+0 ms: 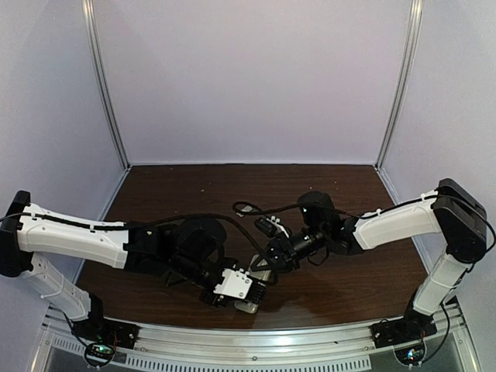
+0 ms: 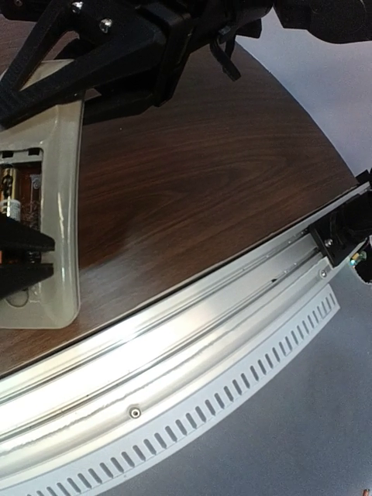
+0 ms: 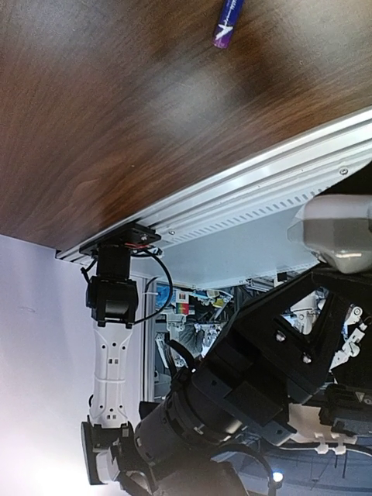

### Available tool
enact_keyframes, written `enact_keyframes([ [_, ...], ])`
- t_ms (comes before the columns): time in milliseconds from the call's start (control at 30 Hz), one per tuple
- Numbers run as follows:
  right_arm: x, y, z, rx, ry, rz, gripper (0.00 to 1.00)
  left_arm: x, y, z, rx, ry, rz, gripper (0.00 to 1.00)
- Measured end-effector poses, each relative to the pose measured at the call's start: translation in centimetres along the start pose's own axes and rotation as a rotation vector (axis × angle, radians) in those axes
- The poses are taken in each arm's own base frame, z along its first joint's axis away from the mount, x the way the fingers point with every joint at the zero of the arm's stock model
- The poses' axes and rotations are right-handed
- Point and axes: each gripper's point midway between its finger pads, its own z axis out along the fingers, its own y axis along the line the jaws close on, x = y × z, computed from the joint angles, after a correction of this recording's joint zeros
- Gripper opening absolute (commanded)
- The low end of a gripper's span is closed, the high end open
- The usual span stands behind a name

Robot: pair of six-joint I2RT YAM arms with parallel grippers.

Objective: Load the batteries into the remote control
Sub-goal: Load the battery into the battery compartment.

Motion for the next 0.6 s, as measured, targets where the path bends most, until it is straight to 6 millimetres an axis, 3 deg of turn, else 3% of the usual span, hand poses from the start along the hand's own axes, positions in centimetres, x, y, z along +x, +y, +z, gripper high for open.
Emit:
enact_keyframes([
  [600, 0.5, 3.1, 0.4, -0.129, 0.013, -0.017, 0.0, -1.5, -0.2, -2.4, 0.048, -0.131, -0.009, 0.05],
])
